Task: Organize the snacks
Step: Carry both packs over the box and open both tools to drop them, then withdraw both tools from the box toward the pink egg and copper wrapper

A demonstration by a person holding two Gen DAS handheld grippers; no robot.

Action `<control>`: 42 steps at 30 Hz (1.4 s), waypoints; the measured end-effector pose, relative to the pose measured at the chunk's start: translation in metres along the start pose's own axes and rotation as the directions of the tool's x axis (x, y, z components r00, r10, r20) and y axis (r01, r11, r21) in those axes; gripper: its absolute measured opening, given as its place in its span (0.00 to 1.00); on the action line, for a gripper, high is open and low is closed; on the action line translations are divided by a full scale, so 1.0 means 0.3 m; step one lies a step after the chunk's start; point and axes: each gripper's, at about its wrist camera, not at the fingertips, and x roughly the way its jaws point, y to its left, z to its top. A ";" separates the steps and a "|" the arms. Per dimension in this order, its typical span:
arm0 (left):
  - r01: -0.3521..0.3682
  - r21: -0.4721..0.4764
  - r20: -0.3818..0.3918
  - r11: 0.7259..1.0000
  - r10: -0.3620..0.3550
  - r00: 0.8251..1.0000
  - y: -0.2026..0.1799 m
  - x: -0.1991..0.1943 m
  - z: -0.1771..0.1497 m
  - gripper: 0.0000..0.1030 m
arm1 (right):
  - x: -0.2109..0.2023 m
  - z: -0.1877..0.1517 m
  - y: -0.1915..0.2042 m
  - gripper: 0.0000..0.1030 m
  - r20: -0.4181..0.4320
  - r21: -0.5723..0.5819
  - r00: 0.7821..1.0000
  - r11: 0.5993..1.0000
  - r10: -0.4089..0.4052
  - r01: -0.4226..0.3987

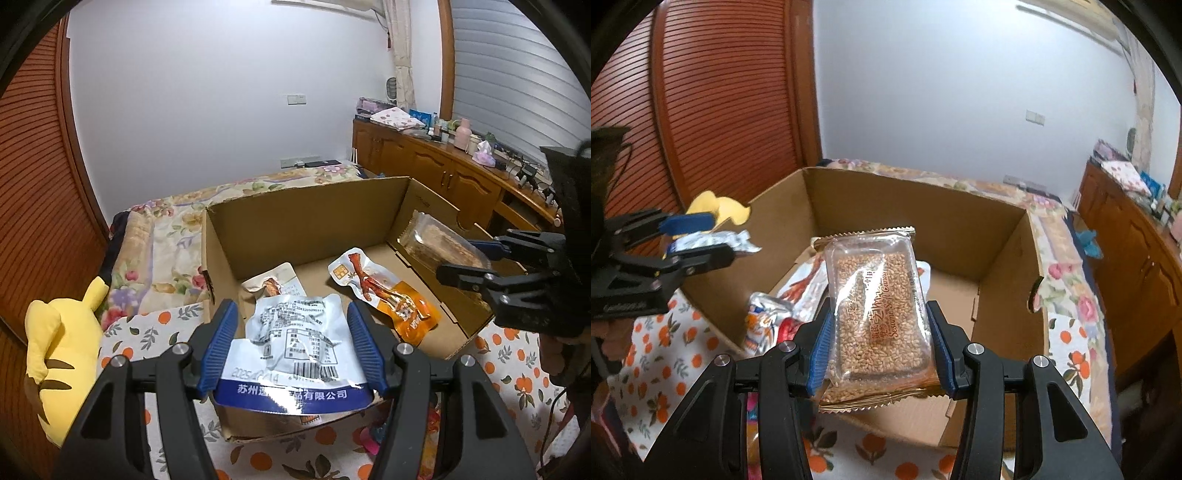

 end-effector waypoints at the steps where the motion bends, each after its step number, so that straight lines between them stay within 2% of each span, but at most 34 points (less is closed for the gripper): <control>1: -0.001 0.002 -0.001 1.000 0.001 1.000 -0.002 0.002 0.001 0.60 | 0.010 0.003 -0.005 0.47 -0.004 0.006 1.000 1.000 -0.006 0.006; 7: 0.011 0.010 0.002 1.000 -0.011 1.000 -0.012 0.002 -0.002 0.60 | 0.058 0.005 -0.020 0.47 -0.029 0.033 0.999 0.999 -0.024 0.024; 11: 0.024 0.003 0.024 1.000 -0.024 0.999 -0.010 -0.009 0.002 0.65 | 0.083 -0.002 -0.019 0.48 -0.048 0.036 0.999 0.999 -0.025 0.027; 17: 0.034 -0.002 0.040 0.999 -0.034 0.999 -0.011 -0.033 0.000 0.66 | 0.090 0.003 -0.016 0.52 -0.038 0.046 0.999 0.999 -0.004 0.006; 19: 0.042 -0.001 0.046 0.999 -0.042 0.998 -0.016 -0.047 -0.006 0.66 | 0.081 0.000 -0.012 0.57 -0.025 0.042 1.000 0.999 -0.003 0.004; 27: 0.068 0.026 0.079 0.997 -0.070 0.994 -0.067 -0.142 -0.067 0.69 | -0.011 -0.019 0.018 0.59 0.019 0.017 1.000 1.000 0.016 -0.016; 34: 0.090 0.057 0.076 0.994 -0.094 0.993 -0.126 -0.212 -0.129 0.69 | -0.140 -0.067 0.049 0.59 0.062 -0.010 0.997 0.999 0.049 -0.048; 42: 0.134 0.062 0.064 0.989 -0.138 0.988 -0.175 -0.241 -0.196 0.69 | -0.250 -0.180 0.081 0.59 0.065 -0.064 0.996 0.996 0.067 -0.063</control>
